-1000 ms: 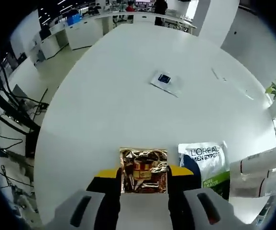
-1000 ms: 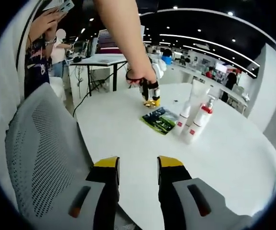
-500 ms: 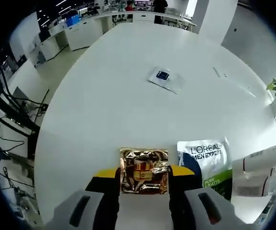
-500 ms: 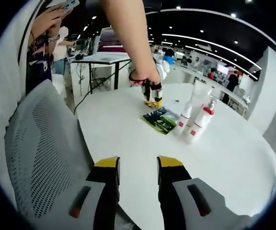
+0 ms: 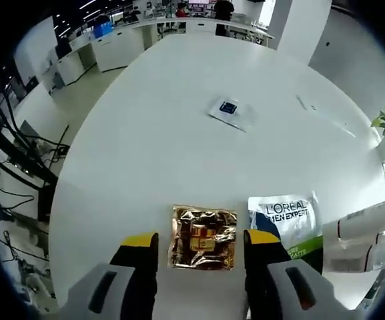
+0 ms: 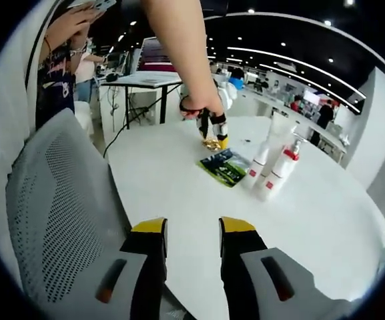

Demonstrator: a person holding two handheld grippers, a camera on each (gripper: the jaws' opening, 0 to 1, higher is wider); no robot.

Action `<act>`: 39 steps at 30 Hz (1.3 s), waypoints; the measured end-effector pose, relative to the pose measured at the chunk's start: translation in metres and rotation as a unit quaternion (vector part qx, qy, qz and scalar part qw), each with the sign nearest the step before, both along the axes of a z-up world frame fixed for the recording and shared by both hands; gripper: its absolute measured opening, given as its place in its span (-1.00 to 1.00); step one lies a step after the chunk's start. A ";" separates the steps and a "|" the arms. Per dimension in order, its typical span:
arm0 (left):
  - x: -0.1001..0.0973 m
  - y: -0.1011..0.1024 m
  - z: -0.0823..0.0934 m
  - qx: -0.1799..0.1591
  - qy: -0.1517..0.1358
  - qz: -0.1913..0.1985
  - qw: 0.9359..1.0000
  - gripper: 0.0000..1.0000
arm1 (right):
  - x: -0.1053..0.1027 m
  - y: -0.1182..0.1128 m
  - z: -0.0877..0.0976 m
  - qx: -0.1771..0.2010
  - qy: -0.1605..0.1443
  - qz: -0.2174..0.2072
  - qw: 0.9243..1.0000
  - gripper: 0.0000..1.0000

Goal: Arrange the skincare products in the storage area until every visible bottle or jar stands upright without overlapping.

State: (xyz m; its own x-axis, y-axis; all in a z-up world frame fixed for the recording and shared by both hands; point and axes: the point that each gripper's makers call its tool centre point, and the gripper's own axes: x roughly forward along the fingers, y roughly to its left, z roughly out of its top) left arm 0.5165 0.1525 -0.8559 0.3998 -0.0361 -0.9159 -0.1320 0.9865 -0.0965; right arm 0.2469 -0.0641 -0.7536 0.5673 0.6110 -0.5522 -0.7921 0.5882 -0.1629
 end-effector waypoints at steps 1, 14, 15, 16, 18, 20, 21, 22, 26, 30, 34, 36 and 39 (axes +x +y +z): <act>0.003 0.000 0.002 -0.008 -0.003 0.007 1.000 0.10 | 0.000 0.000 0.000 0.000 -0.001 0.000 1.000 -0.42; 0.065 0.001 0.042 -0.007 -0.063 -0.017 0.998 0.33 | 0.000 -0.001 -0.001 0.001 0.004 -0.001 1.000 -0.42; 0.071 0.000 0.044 -0.006 -0.070 -0.027 0.997 0.33 | 0.000 -0.001 -0.001 0.002 0.005 -0.001 1.000 -0.42; 0.079 -0.003 0.048 -0.004 -0.079 -0.041 0.996 0.30 | -0.001 0.000 -0.002 0.000 0.007 -0.001 1.000 -0.42; 0.089 -0.009 0.052 0.003 -0.088 -0.063 0.994 0.26 | -0.001 0.000 -0.003 -0.004 0.007 0.002 1.000 -0.42; 0.098 -0.015 0.053 0.008 -0.091 -0.079 0.993 0.29 | -0.001 0.000 -0.004 -0.005 0.008 0.002 1.000 -0.42; 0.101 -0.017 0.052 0.006 -0.089 -0.084 0.992 0.32 | -0.001 -0.001 -0.004 -0.005 0.008 0.001 1.000 -0.42; 0.104 -0.019 0.051 0.007 -0.089 -0.092 0.992 0.35 | 0.000 -0.002 -0.004 -0.003 0.011 -0.003 1.000 -0.42; 0.117 -0.025 0.050 0.014 -0.092 -0.109 0.990 0.41 | 0.001 -0.003 -0.006 -0.007 0.014 -0.006 1.000 -0.42; 0.128 -0.038 0.041 0.012 -0.087 -0.132 0.987 0.48 | 0.000 -0.003 -0.008 -0.010 0.017 -0.003 1.000 -0.42; 0.136 -0.047 0.036 0.014 -0.088 -0.167 0.982 0.48 | 0.000 -0.003 -0.009 -0.008 0.021 -0.004 1.000 -0.42; 0.141 -0.049 0.033 0.022 -0.092 -0.190 0.977 0.48 | 0.000 -0.003 -0.010 -0.009 0.023 -0.005 1.000 -0.42; 0.143 -0.053 0.027 0.034 -0.081 -0.212 0.973 0.48 | 0.001 -0.004 -0.011 -0.011 0.024 -0.007 1.000 -0.42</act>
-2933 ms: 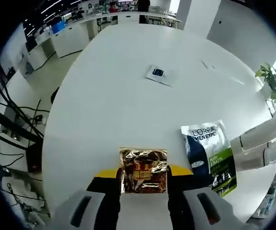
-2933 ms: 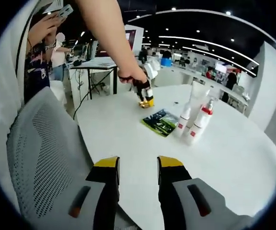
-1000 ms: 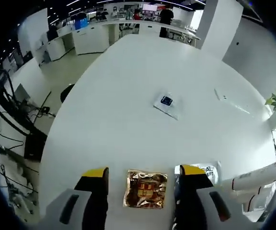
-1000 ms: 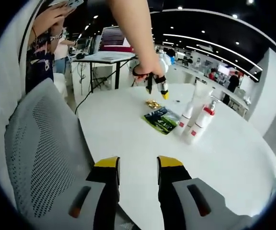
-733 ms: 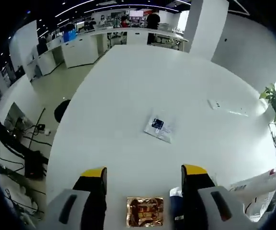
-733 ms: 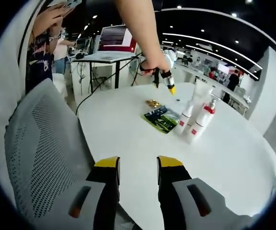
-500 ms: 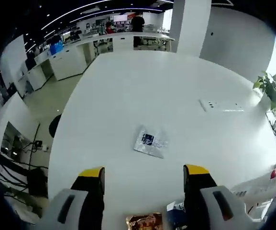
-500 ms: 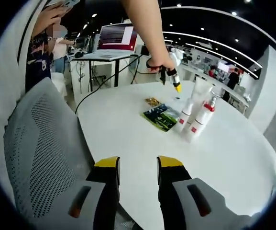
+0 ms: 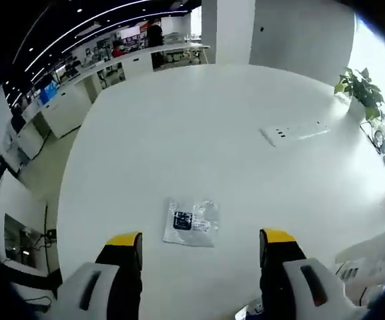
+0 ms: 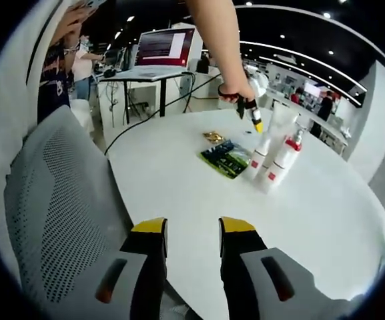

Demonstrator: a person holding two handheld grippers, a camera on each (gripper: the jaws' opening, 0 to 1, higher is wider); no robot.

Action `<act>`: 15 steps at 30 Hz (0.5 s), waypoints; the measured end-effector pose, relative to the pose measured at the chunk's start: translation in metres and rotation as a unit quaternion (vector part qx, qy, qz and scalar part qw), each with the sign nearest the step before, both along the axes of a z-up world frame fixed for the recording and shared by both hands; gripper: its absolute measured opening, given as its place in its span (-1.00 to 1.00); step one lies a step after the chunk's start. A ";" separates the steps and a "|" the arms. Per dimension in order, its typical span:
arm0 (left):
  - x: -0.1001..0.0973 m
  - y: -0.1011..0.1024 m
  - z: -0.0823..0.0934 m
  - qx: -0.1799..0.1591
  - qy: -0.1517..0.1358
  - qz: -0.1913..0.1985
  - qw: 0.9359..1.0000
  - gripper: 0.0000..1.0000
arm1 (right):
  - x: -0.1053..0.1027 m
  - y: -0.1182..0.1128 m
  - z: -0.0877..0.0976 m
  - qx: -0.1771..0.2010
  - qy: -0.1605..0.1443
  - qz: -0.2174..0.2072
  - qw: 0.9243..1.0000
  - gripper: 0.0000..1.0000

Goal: Arrange the skincare products in the storage area until every visible bottle or jar stands upright without overlapping.

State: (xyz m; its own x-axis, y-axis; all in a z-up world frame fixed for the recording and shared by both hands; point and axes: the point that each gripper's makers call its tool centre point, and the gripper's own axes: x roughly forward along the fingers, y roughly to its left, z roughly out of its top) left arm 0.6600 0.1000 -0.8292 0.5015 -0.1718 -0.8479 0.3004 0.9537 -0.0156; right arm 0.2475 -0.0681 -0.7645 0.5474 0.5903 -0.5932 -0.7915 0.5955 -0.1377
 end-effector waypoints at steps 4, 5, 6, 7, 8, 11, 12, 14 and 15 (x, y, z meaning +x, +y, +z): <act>0.009 -0.005 -0.006 -0.008 -0.003 -0.007 1.000 0.42 | -0.001 0.001 -0.002 -0.009 -0.002 0.006 1.000 -0.42; 0.010 -0.008 -0.011 -0.003 0.001 -0.026 1.000 0.40 | -0.001 0.001 -0.003 -0.010 -0.001 0.007 1.000 -0.43; 0.009 -0.009 -0.013 0.004 0.005 -0.039 0.999 0.39 | -0.001 0.000 -0.003 -0.011 0.000 0.006 1.000 -0.43; 0.012 -0.009 -0.017 0.011 0.004 -0.049 0.999 0.37 | -0.001 0.000 -0.003 -0.011 0.001 0.004 1.000 -0.43; 0.013 -0.009 -0.019 0.012 0.005 -0.050 0.999 0.35 | 0.000 -0.001 -0.004 -0.011 0.003 0.002 1.000 -0.43; 0.014 -0.010 -0.025 0.011 0.012 -0.061 0.998 0.22 | 0.000 -0.002 -0.004 -0.014 0.003 0.002 1.000 -0.44; 0.015 -0.011 -0.026 0.011 0.010 -0.071 0.997 0.18 | 0.000 -0.001 -0.004 -0.015 0.002 0.003 1.000 -0.44; 0.017 -0.009 -0.029 0.011 0.011 -0.073 0.997 0.16 | -0.001 -0.001 -0.005 -0.017 0.002 0.004 1.000 -0.44; 0.018 -0.008 -0.030 0.011 0.012 -0.073 0.997 0.15 | -0.001 -0.001 -0.005 -0.017 0.002 0.004 1.000 -0.44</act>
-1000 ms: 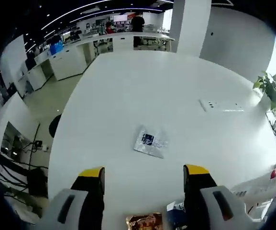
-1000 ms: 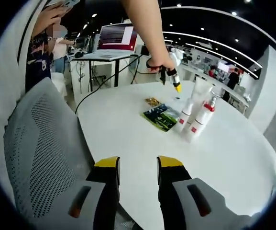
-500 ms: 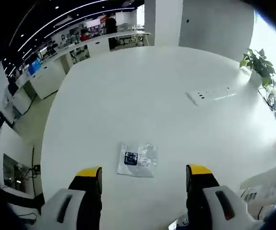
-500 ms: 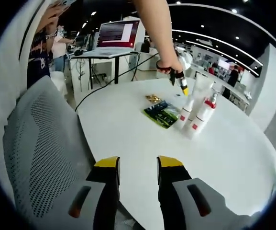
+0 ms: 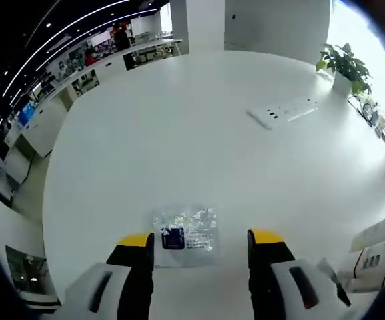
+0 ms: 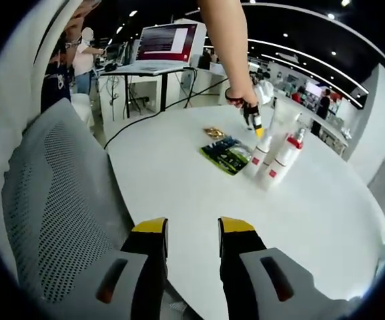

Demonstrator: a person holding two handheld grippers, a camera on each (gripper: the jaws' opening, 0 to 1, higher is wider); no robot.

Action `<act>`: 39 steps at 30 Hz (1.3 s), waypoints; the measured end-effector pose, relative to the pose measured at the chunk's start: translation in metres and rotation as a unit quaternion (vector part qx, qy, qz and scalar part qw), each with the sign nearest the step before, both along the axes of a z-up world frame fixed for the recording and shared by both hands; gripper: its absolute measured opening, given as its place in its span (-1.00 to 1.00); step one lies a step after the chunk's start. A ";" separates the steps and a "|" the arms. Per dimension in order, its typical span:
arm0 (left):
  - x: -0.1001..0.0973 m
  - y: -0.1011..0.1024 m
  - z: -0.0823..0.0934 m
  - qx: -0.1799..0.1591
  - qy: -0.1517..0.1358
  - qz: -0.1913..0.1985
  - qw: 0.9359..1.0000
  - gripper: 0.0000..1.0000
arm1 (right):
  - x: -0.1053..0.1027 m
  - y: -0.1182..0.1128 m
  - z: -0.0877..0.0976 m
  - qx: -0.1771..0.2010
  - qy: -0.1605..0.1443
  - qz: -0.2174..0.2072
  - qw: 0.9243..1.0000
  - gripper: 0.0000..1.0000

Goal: Arrange the skincare products in the storage area until every visible bottle or jar stands upright without overlapping.

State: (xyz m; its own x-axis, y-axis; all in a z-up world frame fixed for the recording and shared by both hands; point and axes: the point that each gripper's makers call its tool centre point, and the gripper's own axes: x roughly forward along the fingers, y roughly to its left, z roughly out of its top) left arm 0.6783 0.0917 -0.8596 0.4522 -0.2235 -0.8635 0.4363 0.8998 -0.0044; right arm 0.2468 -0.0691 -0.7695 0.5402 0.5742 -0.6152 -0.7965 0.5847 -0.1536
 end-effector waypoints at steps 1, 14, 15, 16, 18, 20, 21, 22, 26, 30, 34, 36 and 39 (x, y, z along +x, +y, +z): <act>0.000 0.001 -0.002 -0.001 0.004 -0.001 1.000 0.12 | 0.000 0.000 0.000 -0.001 0.001 -0.001 1.000 -0.44; 0.007 0.006 -0.001 0.005 -0.002 -0.020 1.000 0.02 | -0.001 0.001 -0.002 0.000 0.007 0.002 1.000 -0.44; 0.008 0.007 -0.001 0.001 -0.004 -0.016 1.000 0.03 | -0.001 0.000 -0.002 0.000 0.007 0.002 1.000 -0.44; 0.010 0.009 0.001 0.005 -0.011 -0.014 1.000 0.03 | -0.001 0.000 -0.002 0.000 0.007 0.002 1.000 -0.44; 0.013 0.010 0.004 0.006 -0.020 -0.016 1.000 0.03 | -0.001 0.000 -0.002 -0.001 0.007 0.002 1.000 -0.44; 0.015 0.010 0.003 0.007 -0.019 -0.023 1.000 0.06 | -0.001 0.000 -0.002 0.000 0.007 0.000 1.000 -0.44; 0.015 0.012 0.001 0.017 -0.015 -0.030 0.999 0.11 | -0.001 0.000 -0.002 0.000 0.008 -0.001 1.000 -0.44; 0.016 0.014 0.000 0.023 -0.012 -0.032 0.999 0.16 | -0.001 -0.001 -0.002 0.000 0.008 -0.002 1.000 -0.45; 0.017 0.012 -0.006 0.004 0.005 -0.029 1.000 0.18 | 0.002 -0.003 -0.002 -0.003 0.004 -0.008 1.000 -0.49; 0.017 0.012 -0.007 -0.008 0.015 -0.029 0.999 0.07 | 0.002 -0.004 -0.002 -0.005 0.003 -0.012 1.000 -0.49; 0.014 0.009 -0.006 -0.008 0.024 -0.021 0.999 -0.14 | 0.002 -0.003 -0.001 -0.004 0.000 -0.009 1.000 -0.49; 0.010 0.006 -0.005 -0.005 0.030 -0.023 0.999 -0.14 | 0.002 -0.003 -0.001 -0.006 -0.001 -0.009 1.000 -0.49; 0.003 0.005 -0.004 -0.004 0.042 -0.029 0.999 -0.15 | 0.003 -0.004 -0.001 -0.007 -0.002 -0.011 1.000 -0.49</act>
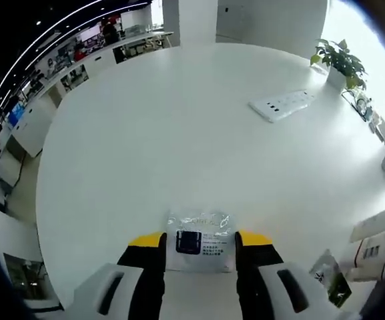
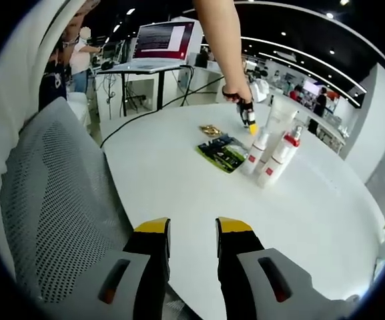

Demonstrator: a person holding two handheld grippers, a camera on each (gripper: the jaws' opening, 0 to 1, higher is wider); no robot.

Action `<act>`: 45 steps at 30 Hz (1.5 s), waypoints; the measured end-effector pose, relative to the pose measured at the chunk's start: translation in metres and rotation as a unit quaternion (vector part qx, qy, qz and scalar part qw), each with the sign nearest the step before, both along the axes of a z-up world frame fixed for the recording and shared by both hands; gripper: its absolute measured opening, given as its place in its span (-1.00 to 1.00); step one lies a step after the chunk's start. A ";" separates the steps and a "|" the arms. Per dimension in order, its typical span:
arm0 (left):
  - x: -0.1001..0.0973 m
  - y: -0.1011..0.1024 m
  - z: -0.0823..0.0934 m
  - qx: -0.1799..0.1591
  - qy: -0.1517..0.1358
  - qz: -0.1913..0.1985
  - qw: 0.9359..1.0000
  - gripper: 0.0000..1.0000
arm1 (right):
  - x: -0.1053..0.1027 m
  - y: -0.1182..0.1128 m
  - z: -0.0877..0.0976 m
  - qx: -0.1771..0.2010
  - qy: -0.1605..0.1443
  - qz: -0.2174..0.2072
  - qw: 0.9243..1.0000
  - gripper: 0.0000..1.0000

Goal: Arrange the skincare products in the storage area until every visible bottle or jar stands upright without overlapping.

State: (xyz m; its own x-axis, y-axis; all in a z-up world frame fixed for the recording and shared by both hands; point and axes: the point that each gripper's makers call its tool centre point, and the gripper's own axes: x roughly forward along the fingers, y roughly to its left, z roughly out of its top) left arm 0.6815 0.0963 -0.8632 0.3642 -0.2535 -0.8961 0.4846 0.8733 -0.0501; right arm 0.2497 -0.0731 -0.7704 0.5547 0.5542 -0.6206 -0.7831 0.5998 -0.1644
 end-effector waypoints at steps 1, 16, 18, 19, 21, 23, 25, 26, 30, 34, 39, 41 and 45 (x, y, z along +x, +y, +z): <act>-0.003 0.000 0.001 0.000 0.002 0.000 1.000 -0.15 | 0.001 0.000 0.001 0.000 -0.003 0.000 1.000 -0.49; -0.053 0.005 0.063 -0.040 -0.024 0.030 0.998 -0.15 | 0.001 0.003 0.009 0.008 -0.024 0.009 1.000 -0.49; -0.066 0.004 0.071 -0.051 -0.032 0.039 0.997 -0.15 | 0.000 0.004 0.010 0.010 -0.025 0.011 1.000 -0.49; -0.072 0.004 0.074 -0.054 -0.034 0.039 0.997 -0.15 | -0.001 0.004 0.011 0.011 -0.027 0.012 0.999 -0.49; -0.086 0.002 0.079 -0.065 -0.039 0.046 0.996 -0.15 | -0.001 0.005 0.012 0.011 -0.030 0.015 0.999 -0.49; -0.103 0.000 0.084 -0.075 -0.039 0.049 0.995 -0.15 | -0.001 0.005 0.013 0.011 -0.034 0.016 0.999 -0.49; -0.116 0.000 0.087 -0.080 -0.040 0.053 0.995 -0.15 | -0.002 0.005 0.014 0.011 -0.036 0.017 0.999 -0.49; -0.122 0.000 0.089 -0.086 -0.044 0.056 0.994 -0.15 | -0.002 0.005 0.014 0.011 -0.037 0.018 0.999 -0.49; -0.152 -0.002 0.098 -0.111 -0.051 0.077 0.989 -0.15 | -0.003 0.007 0.016 0.013 -0.043 0.023 0.999 -0.48; -0.191 -0.012 0.104 -0.148 -0.062 0.093 0.983 -0.15 | -0.004 0.010 0.019 0.022 -0.044 0.028 0.998 -0.48; -0.241 -0.022 0.098 -0.197 -0.057 0.119 0.971 -0.15 | -0.008 0.015 0.019 0.030 -0.035 0.039 0.998 -0.47; -0.264 -0.024 0.091 -0.197 -0.056 0.113 0.972 -0.15 | -0.009 0.016 0.017 0.028 -0.030 0.044 0.998 -0.47; -0.294 -0.026 0.082 -0.247 -0.048 0.159 0.955 -0.15 | -0.012 0.019 0.016 0.028 -0.028 0.054 0.998 -0.47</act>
